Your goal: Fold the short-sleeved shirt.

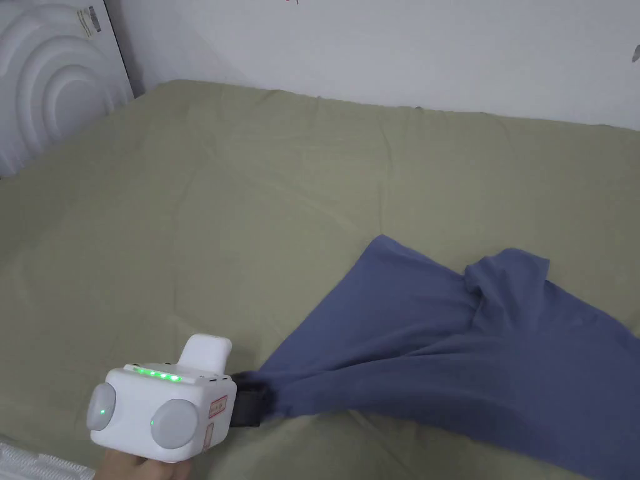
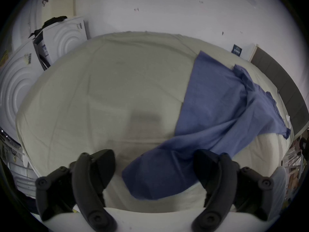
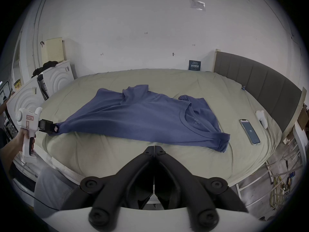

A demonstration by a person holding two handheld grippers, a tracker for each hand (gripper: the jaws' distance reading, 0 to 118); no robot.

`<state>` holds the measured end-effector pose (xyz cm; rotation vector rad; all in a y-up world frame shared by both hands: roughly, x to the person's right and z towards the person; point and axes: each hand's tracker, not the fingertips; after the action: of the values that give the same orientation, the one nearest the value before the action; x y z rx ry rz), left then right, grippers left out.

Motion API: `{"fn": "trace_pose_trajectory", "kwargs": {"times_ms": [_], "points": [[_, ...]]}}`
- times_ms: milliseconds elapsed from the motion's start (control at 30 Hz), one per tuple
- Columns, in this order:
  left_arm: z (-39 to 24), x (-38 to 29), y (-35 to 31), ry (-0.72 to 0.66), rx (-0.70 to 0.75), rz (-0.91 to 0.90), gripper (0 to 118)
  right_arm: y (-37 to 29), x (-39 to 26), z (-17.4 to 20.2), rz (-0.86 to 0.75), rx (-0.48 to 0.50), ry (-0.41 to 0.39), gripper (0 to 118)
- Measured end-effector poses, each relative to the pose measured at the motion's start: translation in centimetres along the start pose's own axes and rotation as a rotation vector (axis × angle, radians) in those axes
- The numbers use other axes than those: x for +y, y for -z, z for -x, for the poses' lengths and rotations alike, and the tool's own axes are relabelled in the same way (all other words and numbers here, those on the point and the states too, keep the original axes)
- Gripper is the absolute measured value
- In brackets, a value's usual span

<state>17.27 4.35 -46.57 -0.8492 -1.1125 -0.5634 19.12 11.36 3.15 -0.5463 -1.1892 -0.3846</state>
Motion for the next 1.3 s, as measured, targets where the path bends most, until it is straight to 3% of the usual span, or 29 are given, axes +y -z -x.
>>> {"fn": "trace_pose_trajectory", "kwargs": {"times_ms": [67, 433, 633, 667, 767, 833, 900, 933, 967, 1000, 1033, 1200, 1300], "points": [[-0.1, 0.2, -1.0, -0.029, -0.076, -0.043, 3, 0.1, -0.2, 0.1, 0.000, 0.001, -0.013, 1], [-0.6, 0.2, -1.9, -0.056, -0.068, -0.050, 4, 1.4, 1.0, -1.3, 0.020, 0.028, 0.022, 1], [-0.6, -0.1, -1.7, -0.098, -0.073, -0.038, 4, 8.7, 6.5, -3.9, 0.074, 0.032, 0.023, 1], [-0.6, -0.1, -1.7, -0.099, -0.071, -0.041, 4, 10.5, 7.9, -4.4, 0.072, 0.036, 0.014, 1], [-0.7, -0.2, -1.6, -0.097, -0.065, -0.033, 4, 16.4, 12.1, -5.0, 0.105, -0.005, -0.151, 1], [-0.7, -0.1, -1.5, -0.106, -0.064, -0.025, 4, 20.4, 14.5, -5.5, 0.108, 0.007, -0.209, 1], [-0.8, -0.1, -1.2, -0.119, -0.065, -0.014, 4, 24.1, 16.9, -5.7, 0.114, 0.006, -0.196, 2], [-0.8, 0.1, -1.3, -0.125, -0.063, -0.013, 4, 26.2, 18.1, -5.8, 0.144, 0.031, -0.190, 17], [-0.8, 0.2, -1.3, -0.127, -0.054, -0.014, 4, 28.0, 19.0, -5.8, 0.176, 0.068, -0.188, 49], [-0.8, 0.2, -1.4, -0.131, -0.051, -0.012, 4, 30.1, 19.8, -5.9, 0.224, 0.070, -0.180, 93], [-0.9, 0.3, -1.4, -0.133, -0.057, -0.009, 4, 32.3, 20.4, -5.9, 0.306, 0.092, -0.164, 118], [-0.6, 0.3, -1.1, -0.155, -0.068, 0.000, 4, 38.1, 20.9, -5.7, 0.412, 0.084, -0.099, 118], [-0.6, 0.3, -0.9, -0.159, -0.075, 0.007, 4, 40.4, 19.2, -4.9, 0.548, 0.089, -0.228, 116]]}}
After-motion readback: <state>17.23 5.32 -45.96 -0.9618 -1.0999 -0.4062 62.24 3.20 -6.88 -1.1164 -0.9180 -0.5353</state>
